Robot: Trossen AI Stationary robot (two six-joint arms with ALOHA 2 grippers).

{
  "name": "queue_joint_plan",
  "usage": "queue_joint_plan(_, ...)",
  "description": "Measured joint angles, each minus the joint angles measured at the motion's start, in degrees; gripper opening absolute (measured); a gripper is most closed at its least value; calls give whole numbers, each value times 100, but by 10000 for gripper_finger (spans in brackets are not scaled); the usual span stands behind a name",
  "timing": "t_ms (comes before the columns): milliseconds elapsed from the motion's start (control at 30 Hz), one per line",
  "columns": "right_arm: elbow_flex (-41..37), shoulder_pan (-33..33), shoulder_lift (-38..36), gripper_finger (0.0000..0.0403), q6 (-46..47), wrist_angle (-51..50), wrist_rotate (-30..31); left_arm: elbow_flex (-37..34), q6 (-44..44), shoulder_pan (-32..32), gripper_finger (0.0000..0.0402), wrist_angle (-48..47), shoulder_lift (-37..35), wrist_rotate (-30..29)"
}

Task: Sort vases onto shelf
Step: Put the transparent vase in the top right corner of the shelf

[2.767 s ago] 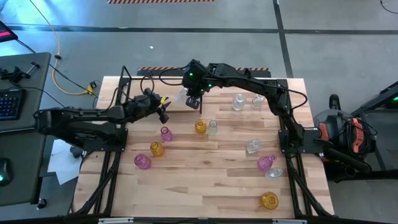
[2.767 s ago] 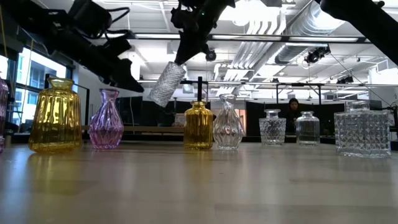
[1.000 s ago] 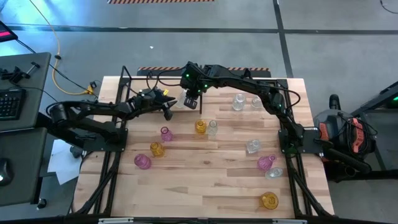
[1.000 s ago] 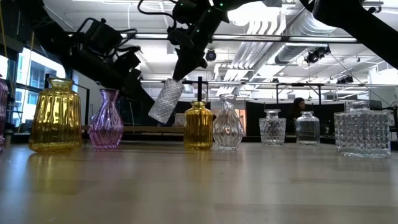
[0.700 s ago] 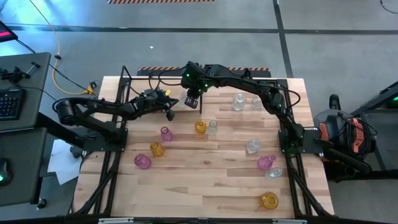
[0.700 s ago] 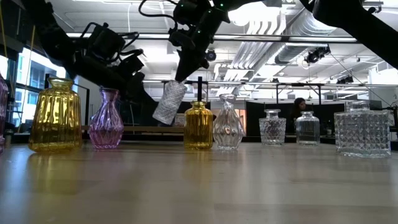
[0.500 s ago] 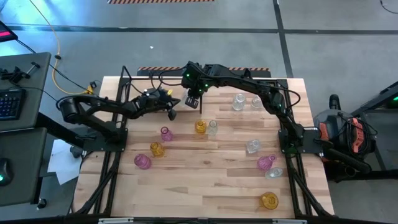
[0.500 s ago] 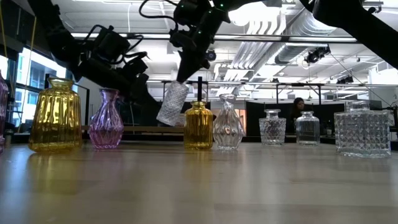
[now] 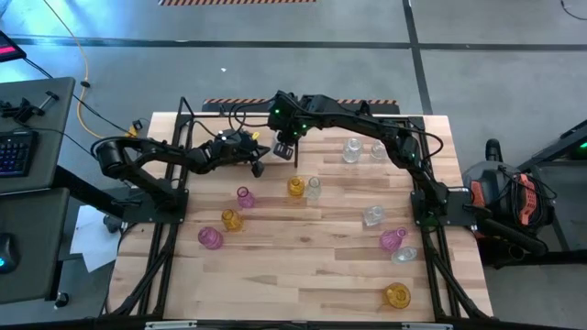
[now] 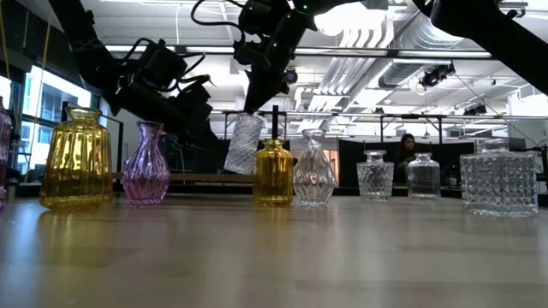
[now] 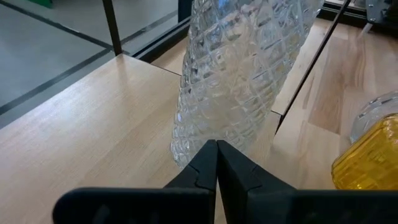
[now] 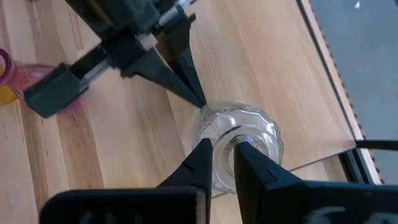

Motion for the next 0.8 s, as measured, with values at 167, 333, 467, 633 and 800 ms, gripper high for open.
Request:
queue_joint_plan(167, 0, 8, 0, 44, -19, 144, 32, 2, 0, 0, 0, 1, 0, -1)
queue_joint_plan(333, 2, 7, 0, 43, -19, 176, 61, 7, 1, 0, 0, 1, -2, 2)
queue_joint_plan(467, 2, 6, 0, 43, -13, 168, 72, 7, -47, 0, 0, -4, -2, 93)
queue_joint_plan(633, 4, 4, 0, 43, 26, 193, 96, 9, -103, -6, 0, -12, -2, 448)
queue_joint_plan(800, 9, 4, 0, 43, 29, 180, 100, 9, -105, -4, 0, -13, -2, 612)
